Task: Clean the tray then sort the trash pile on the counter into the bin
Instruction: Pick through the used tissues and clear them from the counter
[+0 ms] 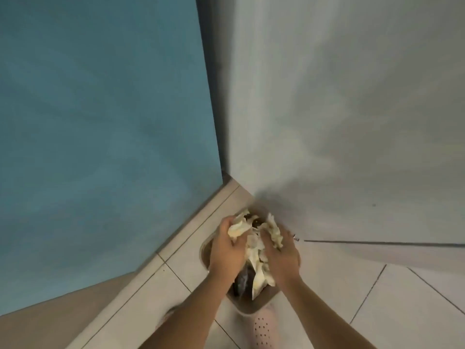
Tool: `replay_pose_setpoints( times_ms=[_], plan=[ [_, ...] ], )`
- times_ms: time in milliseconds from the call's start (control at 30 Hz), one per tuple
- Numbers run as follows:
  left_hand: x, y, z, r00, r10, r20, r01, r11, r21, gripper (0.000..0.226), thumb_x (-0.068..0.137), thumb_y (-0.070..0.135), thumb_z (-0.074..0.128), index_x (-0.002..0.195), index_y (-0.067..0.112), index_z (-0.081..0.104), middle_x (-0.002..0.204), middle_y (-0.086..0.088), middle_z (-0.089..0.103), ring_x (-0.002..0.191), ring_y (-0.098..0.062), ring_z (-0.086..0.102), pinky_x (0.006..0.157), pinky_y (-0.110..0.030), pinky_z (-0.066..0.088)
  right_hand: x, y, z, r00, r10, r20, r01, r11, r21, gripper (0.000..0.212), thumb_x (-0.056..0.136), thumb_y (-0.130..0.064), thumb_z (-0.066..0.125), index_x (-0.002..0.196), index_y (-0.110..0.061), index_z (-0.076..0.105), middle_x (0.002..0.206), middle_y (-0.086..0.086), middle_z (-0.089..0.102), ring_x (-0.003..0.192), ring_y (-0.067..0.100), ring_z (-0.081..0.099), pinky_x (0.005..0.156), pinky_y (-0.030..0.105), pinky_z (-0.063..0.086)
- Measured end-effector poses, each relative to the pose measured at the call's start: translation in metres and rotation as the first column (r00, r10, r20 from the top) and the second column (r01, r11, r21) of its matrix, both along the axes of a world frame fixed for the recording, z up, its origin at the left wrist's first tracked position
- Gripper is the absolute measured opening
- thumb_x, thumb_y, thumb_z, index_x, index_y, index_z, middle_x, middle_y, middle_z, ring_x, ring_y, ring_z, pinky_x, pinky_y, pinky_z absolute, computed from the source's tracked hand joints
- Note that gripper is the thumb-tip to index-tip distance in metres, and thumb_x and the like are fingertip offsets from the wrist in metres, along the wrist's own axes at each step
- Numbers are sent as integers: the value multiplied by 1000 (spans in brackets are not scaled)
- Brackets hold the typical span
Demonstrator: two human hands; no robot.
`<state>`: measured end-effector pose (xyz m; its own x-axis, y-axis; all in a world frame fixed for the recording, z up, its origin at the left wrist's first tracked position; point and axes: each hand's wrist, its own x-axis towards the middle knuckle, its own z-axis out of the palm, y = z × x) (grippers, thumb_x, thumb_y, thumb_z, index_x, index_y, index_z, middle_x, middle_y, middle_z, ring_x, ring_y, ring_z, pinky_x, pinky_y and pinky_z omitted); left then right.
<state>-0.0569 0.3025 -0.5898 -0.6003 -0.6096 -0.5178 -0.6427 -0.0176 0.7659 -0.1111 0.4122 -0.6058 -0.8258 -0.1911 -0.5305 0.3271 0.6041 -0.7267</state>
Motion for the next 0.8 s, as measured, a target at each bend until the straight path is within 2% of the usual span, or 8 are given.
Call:
replay_pose_setpoints(
  times_ms=[167,267,333,467,567,633,700,800],
  plan=[
    [4,3,-60,894,-446,46,440,850,-289,60,83,60,34,136,30,34,128,5,36,119,-9,34,101,-26,29,10,12,-62,789,529,-312,-456,845,280,70,90,-57,22,146,-15,29,138,8,44,126,22,43,108,37,35],
    [17,5,-63,783,-606,142,614,715,-334,70,84,60,16,148,31,13,145,3,22,132,-15,20,108,-34,18,19,20,-67,742,575,-344,-470,813,344,71,88,-44,37,148,-11,18,143,14,40,131,28,40,109,42,35],
    [29,5,-61,725,-662,190,678,637,-368,71,86,50,26,150,28,3,153,-3,17,138,-21,17,116,-44,18,25,28,-62,673,629,-390,-487,773,407,73,86,-36,51,146,-10,20,145,15,39,134,30,38,109,48,35],
    [56,7,-61,569,-722,393,798,369,-476,93,76,33,65,151,17,11,154,-16,20,138,-35,25,112,-51,26,39,47,-48,547,759,-353,-583,648,490,71,91,-42,46,149,-13,17,153,16,25,142,33,21,114,53,24],
    [71,15,-62,491,-752,440,842,281,-460,78,89,55,37,149,9,20,156,-18,12,143,-37,15,113,-53,22,53,60,-44,515,826,-229,-643,549,534,62,99,-46,15,152,-15,9,158,15,9,145,32,8,115,46,10],
    [75,19,-66,437,-758,483,885,265,-384,73,94,57,24,145,5,30,154,-20,20,141,-36,19,113,-50,27,59,66,-49,482,863,-151,-653,468,596,59,100,-40,7,150,-12,20,155,16,18,143,32,19,110,43,13],
    [75,20,-73,414,-764,494,895,245,-371,61,98,45,19,144,7,31,154,-19,19,142,-34,17,110,-50,32,59,65,-62,432,894,-116,-675,406,616,52,99,-34,27,144,-10,32,150,17,31,137,32,34,109,43,23],
    [67,16,-86,311,-784,537,942,177,-286,58,97,33,14,149,13,-2,154,-11,-17,140,-25,-20,119,-42,1,46,49,-81,492,869,44,-721,378,581,71,55,-18,83,121,-5,62,132,21,53,116,34,58,80,40,58]
  ],
)
